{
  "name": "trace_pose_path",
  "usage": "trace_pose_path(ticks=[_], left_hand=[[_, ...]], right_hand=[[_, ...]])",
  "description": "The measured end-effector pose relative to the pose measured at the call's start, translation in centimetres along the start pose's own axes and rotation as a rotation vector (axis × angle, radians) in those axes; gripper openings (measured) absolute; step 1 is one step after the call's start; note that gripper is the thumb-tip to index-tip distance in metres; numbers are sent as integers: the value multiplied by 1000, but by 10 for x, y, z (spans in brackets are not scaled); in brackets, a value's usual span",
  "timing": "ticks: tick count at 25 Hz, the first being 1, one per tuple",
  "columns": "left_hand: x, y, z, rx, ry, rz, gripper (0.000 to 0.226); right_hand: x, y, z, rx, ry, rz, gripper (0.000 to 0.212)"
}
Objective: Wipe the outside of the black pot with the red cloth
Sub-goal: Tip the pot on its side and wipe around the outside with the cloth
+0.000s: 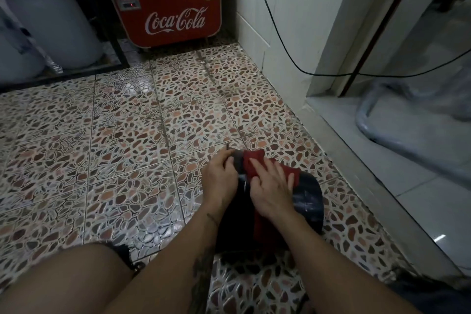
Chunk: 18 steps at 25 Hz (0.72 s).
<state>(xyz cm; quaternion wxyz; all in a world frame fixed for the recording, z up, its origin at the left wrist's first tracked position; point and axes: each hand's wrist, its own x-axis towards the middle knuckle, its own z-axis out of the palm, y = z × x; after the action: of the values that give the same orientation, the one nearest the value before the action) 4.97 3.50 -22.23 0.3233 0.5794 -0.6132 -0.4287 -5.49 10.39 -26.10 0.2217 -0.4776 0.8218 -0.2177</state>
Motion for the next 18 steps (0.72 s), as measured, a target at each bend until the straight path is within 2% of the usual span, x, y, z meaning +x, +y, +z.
trace_pose_path(ticks=[1, 6, 8, 11, 13, 16, 18], left_hand=[[-1, 0, 0, -37, 4, -16, 28], [7, 1, 1, -48, 19, -85, 30], [7, 6, 2, -18, 20, -103, 32], [9, 5, 2, -18, 18, -113, 32], [12, 2, 2, -25, 17, -128, 32], [16, -1, 3, -32, 22, -147, 33], [19, 0, 6, -2, 26, -131, 35]], right_hand=[[2, -5, 1, 5, -26, -7, 59], [-43, 25, 5, -12, 0, -294, 66], [-37, 35, 2, -33, 46, -212, 64], [-6, 18, -1, -45, 42, 45, 63], [-6, -1, 6, -42, 33, 0, 62], [-35, -3, 16, -40, 24, -207, 66], [-41, 22, 10, -87, 48, -177, 66]])
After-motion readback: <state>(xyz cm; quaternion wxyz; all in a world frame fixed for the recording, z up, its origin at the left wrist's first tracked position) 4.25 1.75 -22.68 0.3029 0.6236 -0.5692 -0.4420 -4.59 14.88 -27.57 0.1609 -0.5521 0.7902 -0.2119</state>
